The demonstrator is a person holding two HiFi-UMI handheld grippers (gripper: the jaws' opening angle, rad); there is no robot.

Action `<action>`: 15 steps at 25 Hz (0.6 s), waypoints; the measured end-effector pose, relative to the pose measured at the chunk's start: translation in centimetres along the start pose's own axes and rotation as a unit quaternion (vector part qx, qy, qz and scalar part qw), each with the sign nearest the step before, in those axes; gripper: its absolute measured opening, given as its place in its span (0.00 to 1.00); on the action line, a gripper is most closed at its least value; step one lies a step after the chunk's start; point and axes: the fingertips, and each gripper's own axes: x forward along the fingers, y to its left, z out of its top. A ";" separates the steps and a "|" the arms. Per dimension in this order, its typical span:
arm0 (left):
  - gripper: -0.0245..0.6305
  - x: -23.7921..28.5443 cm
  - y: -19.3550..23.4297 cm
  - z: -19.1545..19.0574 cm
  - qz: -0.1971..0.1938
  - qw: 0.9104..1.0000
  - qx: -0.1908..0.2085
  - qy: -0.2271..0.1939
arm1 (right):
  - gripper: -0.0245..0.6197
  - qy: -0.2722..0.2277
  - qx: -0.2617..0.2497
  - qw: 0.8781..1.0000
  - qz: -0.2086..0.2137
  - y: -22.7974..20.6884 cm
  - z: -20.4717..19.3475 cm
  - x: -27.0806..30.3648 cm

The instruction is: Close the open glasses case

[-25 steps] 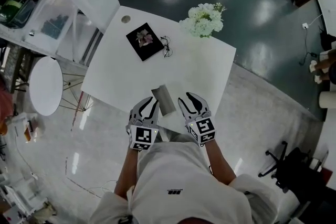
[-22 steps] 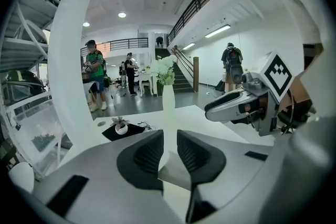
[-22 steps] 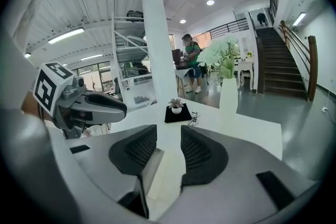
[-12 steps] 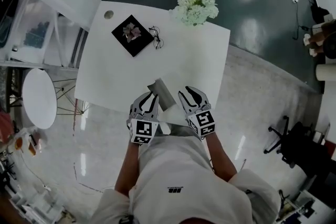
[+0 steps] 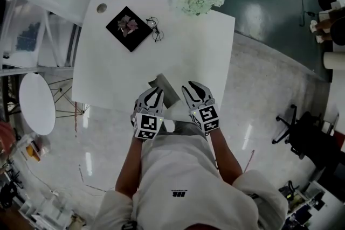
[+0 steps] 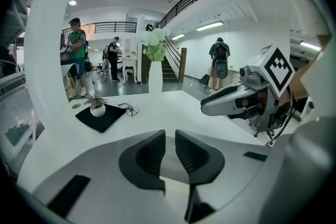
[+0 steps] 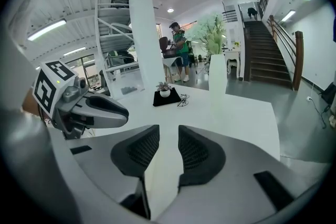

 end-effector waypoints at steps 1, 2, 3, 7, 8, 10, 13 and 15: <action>0.15 0.3 -0.1 -0.2 -0.003 1.000 -0.001 0.002 | 0.21 0.001 0.000 1.000 -0.001 0.0 -0.1 0.2; 0.15 0.5 -0.2 -0.4 -0.006 1.000 -0.002 0.004 | 0.21 0.003 0.001 1.000 -0.001 0.0 -0.3 0.3; 0.14 0.8 -0.2 -0.6 -0.008 1.000 -0.003 0.006 | 0.21 0.005 0.001 1.000 -0.001 0.0 -0.4 0.5; 0.14 1.7 -0.4 -1.2 -0.020 1.000 -0.009 0.012 | 0.21 0.013 0.000 1.000 -0.001 0.0 -1.1 1.3; 0.14 2.0 -0.4 -1.4 -0.023 1.000 -0.009 0.013 | 0.21 0.016 -0.001 1.000 -0.001 0.0 -1.3 1.6; 0.14 2.5 -0.3 -1.8 -0.027 0.999 -0.009 0.017 | 0.21 0.020 -0.003 1.000 0.000 -0.1 -1.7 2.1; 0.14 3.3 -0.4 -2.4 -0.031 0.999 -0.009 0.025 | 0.21 0.028 -0.005 1.000 0.000 -0.3 -2.2 2.7; 0.14 3.7 -0.5 -2.7 -0.034 0.999 -0.010 0.029 | 0.21 0.032 -0.007 0.999 0.001 -0.4 -2.4 3.1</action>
